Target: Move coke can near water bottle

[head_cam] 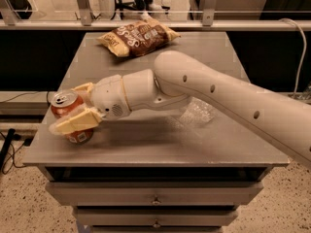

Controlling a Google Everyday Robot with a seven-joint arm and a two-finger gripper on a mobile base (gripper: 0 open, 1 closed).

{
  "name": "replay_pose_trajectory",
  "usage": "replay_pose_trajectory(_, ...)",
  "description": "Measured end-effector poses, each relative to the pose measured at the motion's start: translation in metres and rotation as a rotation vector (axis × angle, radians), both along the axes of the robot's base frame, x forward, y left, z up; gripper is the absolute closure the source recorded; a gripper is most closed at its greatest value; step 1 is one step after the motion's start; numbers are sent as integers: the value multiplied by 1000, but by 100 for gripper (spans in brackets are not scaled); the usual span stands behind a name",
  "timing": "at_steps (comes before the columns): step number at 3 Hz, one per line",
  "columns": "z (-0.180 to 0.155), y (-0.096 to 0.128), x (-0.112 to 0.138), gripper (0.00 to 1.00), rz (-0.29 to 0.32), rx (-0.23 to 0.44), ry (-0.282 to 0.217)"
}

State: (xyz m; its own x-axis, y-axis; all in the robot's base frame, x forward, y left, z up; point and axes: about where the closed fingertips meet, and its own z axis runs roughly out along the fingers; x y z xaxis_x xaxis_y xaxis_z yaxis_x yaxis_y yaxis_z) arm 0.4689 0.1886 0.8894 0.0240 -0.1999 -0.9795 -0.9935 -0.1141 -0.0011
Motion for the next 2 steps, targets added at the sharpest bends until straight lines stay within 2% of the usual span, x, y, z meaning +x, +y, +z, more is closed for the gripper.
replay_pose_trajectory(1, 16, -29, 15, 64, -79, 5, -51)
replay_pose_trajectory(2, 50, -79, 34, 87, -185, 5, -132)
